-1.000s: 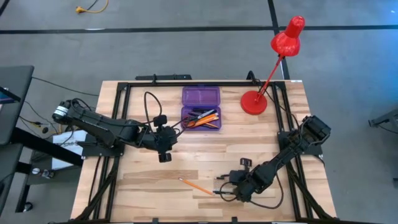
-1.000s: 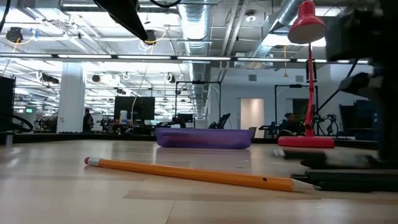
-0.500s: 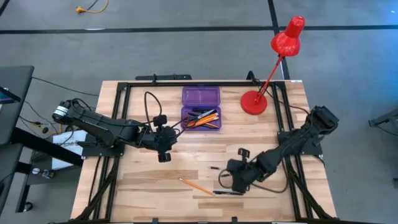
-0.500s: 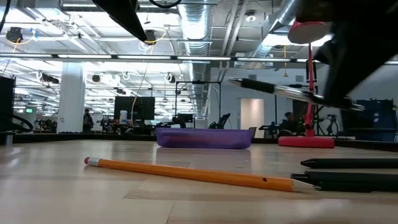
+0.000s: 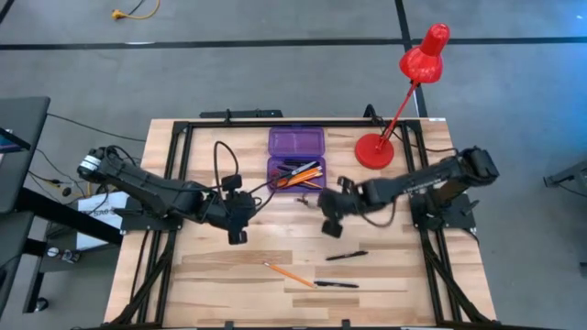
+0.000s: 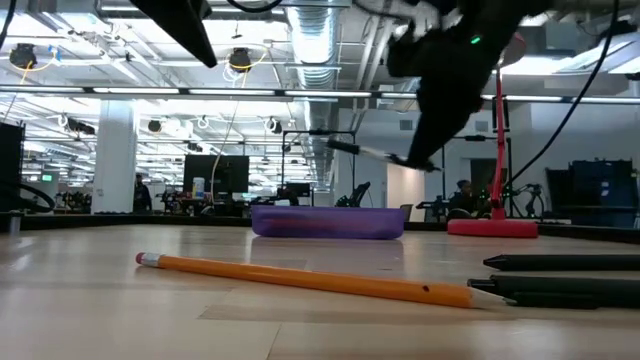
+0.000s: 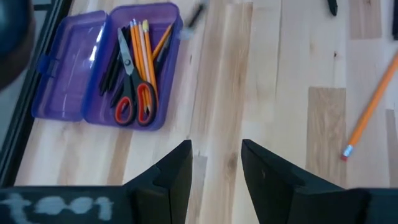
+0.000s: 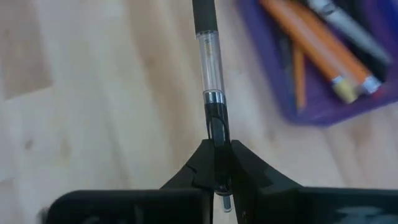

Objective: Pick & place school supplies into a supply box
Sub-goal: Put the black pen into the purple supply box

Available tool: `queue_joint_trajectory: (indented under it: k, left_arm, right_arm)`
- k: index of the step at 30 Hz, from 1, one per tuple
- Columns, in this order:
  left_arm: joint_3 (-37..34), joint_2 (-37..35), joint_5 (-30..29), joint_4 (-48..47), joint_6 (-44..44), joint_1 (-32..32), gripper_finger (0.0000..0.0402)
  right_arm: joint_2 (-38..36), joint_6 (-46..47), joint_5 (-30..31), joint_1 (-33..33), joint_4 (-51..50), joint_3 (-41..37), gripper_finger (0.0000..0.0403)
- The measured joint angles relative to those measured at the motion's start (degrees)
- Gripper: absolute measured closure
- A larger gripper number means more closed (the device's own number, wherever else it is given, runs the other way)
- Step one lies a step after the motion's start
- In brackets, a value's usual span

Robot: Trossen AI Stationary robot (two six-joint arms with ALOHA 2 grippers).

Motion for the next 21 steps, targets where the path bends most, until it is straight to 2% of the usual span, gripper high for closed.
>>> queue_joint_trajectory:
  k: [12,21]
  left_arm:
    - [0.0,0.0,-7.35,-4.37,-10.03,-5.91,0.0274]
    - [0.0,0.0,-11.58,-4.42,-12.39,-7.36,0.0274]
  right_arm:
    - [0.47,-9.77,-7.61,-18.07,6.48,0.04,0.039]
    - [0.51,-11.43,-11.9,-23.12,12.79,0.05,0.039]
